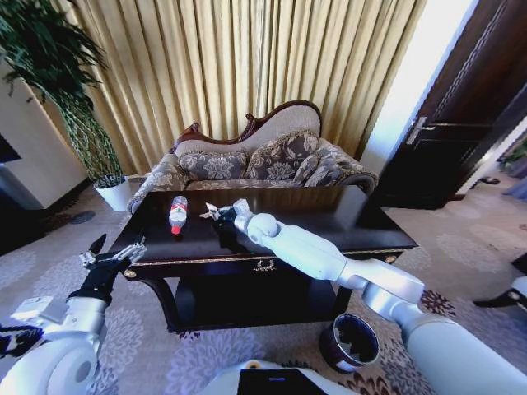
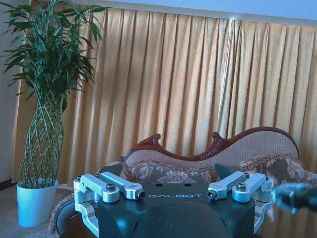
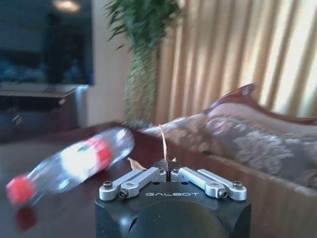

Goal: Move to the front of the table and place the trash on the table into the trash bin.

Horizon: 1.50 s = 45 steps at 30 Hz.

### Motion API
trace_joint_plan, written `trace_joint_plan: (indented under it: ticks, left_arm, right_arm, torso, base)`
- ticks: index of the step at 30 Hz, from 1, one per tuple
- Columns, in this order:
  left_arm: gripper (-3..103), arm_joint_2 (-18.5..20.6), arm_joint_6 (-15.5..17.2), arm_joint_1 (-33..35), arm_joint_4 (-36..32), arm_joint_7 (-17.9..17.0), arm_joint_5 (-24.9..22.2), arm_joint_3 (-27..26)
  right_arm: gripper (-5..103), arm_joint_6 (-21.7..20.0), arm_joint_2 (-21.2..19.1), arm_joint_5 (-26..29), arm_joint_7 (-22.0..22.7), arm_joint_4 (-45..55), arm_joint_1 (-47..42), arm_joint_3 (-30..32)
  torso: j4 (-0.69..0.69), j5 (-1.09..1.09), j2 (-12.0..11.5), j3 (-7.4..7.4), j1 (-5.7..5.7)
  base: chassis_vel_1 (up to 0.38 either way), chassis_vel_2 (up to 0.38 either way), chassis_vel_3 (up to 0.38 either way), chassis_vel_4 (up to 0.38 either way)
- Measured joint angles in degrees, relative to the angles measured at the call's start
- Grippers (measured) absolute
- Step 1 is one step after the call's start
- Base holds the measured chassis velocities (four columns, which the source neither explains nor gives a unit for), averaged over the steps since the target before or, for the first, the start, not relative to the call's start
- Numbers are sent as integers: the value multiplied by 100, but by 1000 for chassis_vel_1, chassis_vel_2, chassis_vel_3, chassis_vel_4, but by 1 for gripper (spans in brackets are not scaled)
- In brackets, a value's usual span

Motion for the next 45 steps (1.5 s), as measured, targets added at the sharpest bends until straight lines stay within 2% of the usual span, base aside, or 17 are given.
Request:
trace_joint_plan:
  ticks: [5,8,12,17,19,20,22,23,25,26,28,29,32,37,40,42,45]
  left_arm:
    - [100,4,-5,-4,0,-1,-1,-1]
    - [100,1,-16,-2,0,0,-1,5]
    - [100,12,-21,-6,0,-4,-1,6]
    - [100,48,-21,-38,0,-30,-55,12]
    - [100,63,-21,-38,0,-38,-89,5]
    - [100,63,-21,-38,0,-38,-89,5]
    - [100,91,-30,-14,0,-63,-99,-4]
    - [100,91,-30,-14,0,-63,-99,-4]
    - [100,115,-34,-37,0,-73,-105,2]
    - [100,115,-34,-37,0,-73,-105,2]
    - [100,150,-34,-66,0,-74,-112,21]
    - [100,150,-34,-66,0,-74,-112,21]
    - [100,218,-33,-79,0,-82,-159,13]
    - [100,268,-23,-97,0,-137,-223,-12]
    - [100,307,-14,-97,0,-148,-284,-17]
    - [100,326,-12,-97,0,-148,-300,-17]
    - [100,409,5,-102,0,-154,-335,-24]
  right_arm:
    - [0,-59,-150,14,163,149,-90,399]
    - [0,-60,-471,73,366,382,-225,982]
    - [0,-96,-678,140,528,539,-318,1319]
    - [0,-354,-1056,203,911,961,-656,1976]
    - [0,-553,-1316,163,1066,1294,-965,2334]
    - [0,-553,-1316,163,1066,1294,-965,2334]
    - [0,-685,-1691,57,1257,1720,-1462,2794]
    - [0,-685,-1691,57,1257,1720,-1462,2794]
    - [0,-704,-2048,-26,1445,2099,-2011,3193]
    - [0,-704,-2048,-26,1445,2099,-2011,3193]
    - [0,-708,-2344,-40,1589,2487,-2710,3694]
    - [0,-708,-2344,-40,1589,2487,-2710,3694]
    - [0,-735,-2521,-44,1653,2978,-3543,4390]
    - [0,-742,-2526,-44,1717,3372,-4110,4957]
    - [0,-671,-2422,-75,1721,3756,-4713,5504]
    - [0,-633,-2376,-122,1706,3839,-4895,5643]
    - [0,-387,-2123,-379,1414,4138,-5746,6270]
  torso:
    - [0,0,0,0,0]
    - [-1,1,0,0,0]
    - [-1,1,0,0,0]
    - [0,2,0,0,0]
    - [0,1,0,0,0]
    - [0,1,0,0,0]
    - [-2,2,0,0,0]
    - [-2,2,0,0,0]
    - [-2,2,0,0,0]
    - [-2,2,0,0,0]
    - [-1,0,0,0,0]
    - [-1,0,0,0,0]
    - [-2,0,0,-1,0]
    - [0,0,0,-1,-1]
    - [2,0,0,-1,0]
    - [2,-1,0,-1,0]
    - [-3,1,0,-1,0]
  base:
    - [0,0,0,0]
    - [0,0,0,0]
    - [0,0,0,0]
    - [0,0,0,0]
    - [0,0,0,0]
    - [0,0,0,0]
    - [0,0,0,0]
    - [0,0,0,0]
    - [0,0,0,0]
    - [0,0,0,0]
    - [0,0,0,0]
    - [0,0,0,0]
    - [0,0,0,0]
    - [0,0,0,0]
    - [0,0,0,0]
    - [0,0,0,0]
    - [0,0,0,0]
